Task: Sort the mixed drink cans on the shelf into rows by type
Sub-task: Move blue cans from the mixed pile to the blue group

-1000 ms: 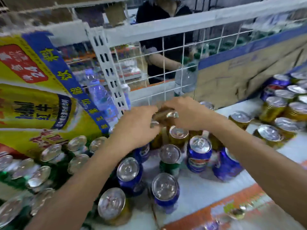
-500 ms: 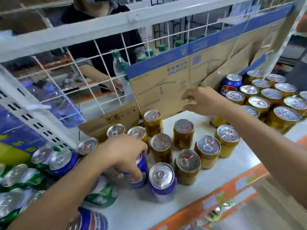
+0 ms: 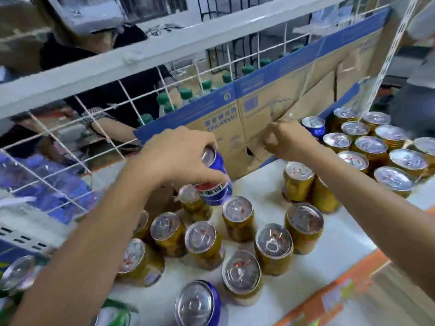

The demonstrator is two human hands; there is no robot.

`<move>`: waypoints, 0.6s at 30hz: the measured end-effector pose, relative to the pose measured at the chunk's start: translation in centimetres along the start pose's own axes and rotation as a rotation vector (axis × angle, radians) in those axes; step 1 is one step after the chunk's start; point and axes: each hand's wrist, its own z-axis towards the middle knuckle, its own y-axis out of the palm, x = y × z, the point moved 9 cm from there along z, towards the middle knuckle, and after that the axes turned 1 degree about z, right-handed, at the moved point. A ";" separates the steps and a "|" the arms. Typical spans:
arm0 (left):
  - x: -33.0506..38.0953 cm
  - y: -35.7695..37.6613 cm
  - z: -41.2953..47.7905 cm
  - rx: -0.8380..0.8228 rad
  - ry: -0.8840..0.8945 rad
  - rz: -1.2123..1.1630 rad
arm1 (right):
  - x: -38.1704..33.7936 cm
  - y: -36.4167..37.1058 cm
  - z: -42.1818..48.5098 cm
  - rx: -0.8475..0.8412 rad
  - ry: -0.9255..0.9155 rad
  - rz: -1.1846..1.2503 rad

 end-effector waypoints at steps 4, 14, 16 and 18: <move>2.0 0.5 4.6 0.166 -0.018 -0.190 | 2.8 -0.5 1.4 0.069 0.085 -0.078; 5.4 2.7 11.1 0.186 0.035 -0.347 | 9.5 1.6 3.6 0.128 0.363 -0.195; 5.9 3.1 11.5 0.180 0.040 -0.347 | 9.5 1.5 3.7 0.148 0.365 -0.208; 6.3 3.5 11.7 0.170 0.043 -0.346 | 9.7 1.6 3.5 0.128 0.371 -0.223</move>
